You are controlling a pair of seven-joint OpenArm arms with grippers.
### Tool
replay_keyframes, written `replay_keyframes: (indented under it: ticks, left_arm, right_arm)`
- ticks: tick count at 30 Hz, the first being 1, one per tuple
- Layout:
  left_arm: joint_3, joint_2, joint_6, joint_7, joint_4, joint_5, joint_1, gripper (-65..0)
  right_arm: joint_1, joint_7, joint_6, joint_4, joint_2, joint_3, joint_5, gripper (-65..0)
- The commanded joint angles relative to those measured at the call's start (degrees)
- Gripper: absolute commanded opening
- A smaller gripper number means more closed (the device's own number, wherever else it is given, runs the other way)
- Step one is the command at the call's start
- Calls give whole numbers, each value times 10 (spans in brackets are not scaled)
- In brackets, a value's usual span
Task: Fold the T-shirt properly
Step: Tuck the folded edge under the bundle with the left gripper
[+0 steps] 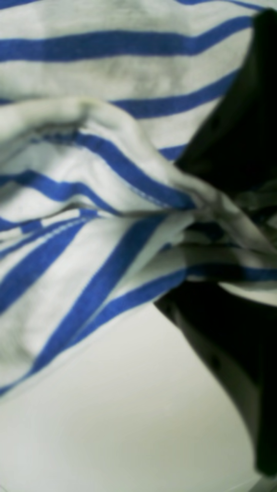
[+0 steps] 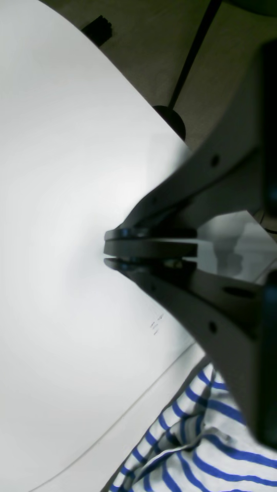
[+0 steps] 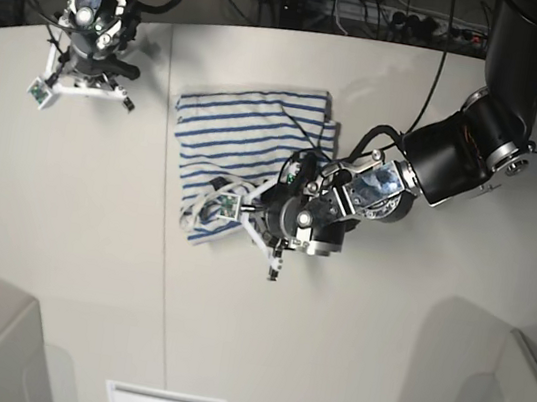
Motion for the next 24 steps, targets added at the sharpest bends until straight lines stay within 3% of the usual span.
replay_keyframes:
  ticks: [1, 6, 9, 16, 21, 24]
  left_arm:
    - [-5, 0, 4, 10, 7, 6, -16, -395]
    - [-11, 10, 4, 10, 9, 6, -18, -142]
    - [-26, 23, 4, 10, 9, 2, -31, -67]
    - [-122, 64, 4, 11, 22, 4, -46, -54]
    - [-128, 51, 4, 14, 100, 1, -50, -56]
    - [-129, 2, 7, 15, 164, 0, -34, -63]
  right_arm:
    - [1, 10, -1, 8, 5, 1, -8, -650]
    - [1, 10, -1, 8, 5, 1, -8, -650]
    - [1, 10, -1, 8, 4, 1, -8, -650]
    - [1, 10, -1, 8, 6, 1, -8, -650]
    - [1, 13, -1, 9, 9, 0, -8, -650]
    - [5, 14, -1, 11, 9, 3, -9, -650]
